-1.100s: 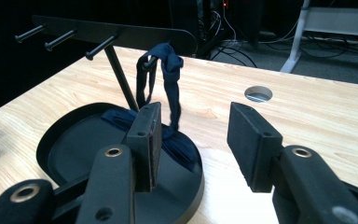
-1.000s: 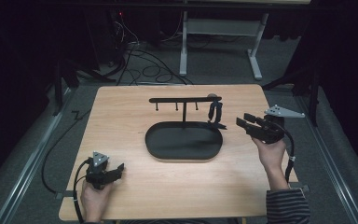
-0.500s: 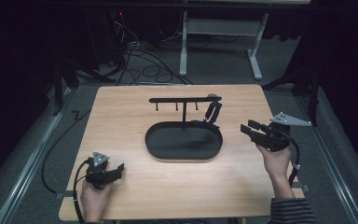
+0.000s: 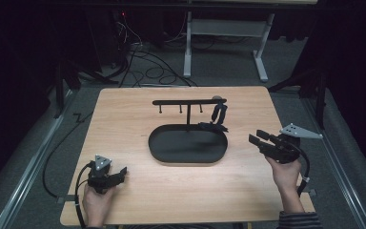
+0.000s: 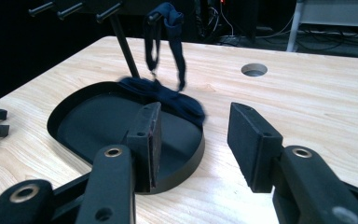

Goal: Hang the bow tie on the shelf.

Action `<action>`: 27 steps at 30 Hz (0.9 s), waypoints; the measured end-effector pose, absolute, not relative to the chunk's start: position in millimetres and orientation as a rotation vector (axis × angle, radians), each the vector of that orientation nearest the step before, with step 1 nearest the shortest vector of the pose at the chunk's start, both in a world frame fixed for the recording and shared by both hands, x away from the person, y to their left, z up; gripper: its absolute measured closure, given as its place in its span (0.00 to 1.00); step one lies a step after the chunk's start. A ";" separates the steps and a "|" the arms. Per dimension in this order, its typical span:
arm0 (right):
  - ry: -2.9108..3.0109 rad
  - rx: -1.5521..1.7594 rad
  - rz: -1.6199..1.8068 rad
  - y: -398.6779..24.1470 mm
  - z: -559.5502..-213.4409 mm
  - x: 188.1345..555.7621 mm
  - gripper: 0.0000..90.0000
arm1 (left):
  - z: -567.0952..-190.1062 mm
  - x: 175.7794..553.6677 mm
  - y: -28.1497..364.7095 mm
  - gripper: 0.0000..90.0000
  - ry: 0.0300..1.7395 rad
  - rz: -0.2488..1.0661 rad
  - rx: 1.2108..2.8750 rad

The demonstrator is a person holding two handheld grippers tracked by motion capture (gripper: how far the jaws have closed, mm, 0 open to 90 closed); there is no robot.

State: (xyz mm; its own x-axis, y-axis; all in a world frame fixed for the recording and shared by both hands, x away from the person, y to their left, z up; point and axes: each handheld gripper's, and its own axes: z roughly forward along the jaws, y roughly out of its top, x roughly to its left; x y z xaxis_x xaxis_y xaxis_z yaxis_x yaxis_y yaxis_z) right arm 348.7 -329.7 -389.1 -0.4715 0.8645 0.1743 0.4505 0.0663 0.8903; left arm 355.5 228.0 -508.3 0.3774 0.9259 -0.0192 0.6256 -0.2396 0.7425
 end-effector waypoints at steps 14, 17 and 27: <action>1.953 1.347 1.390 -330.4 -406.3 339.0 0.63 | -508.4 355.5 228.0 0.31 1.334 0.571 1.966; 1.958 1.352 1.393 -329.9 -410.0 337.8 0.63 | -508.4 355.5 228.0 0.31 1.334 0.571 1.966; 1.977 1.366 1.393 -326.2 -418.7 335.9 0.63 | -508.4 355.5 228.0 0.31 1.334 0.571 1.966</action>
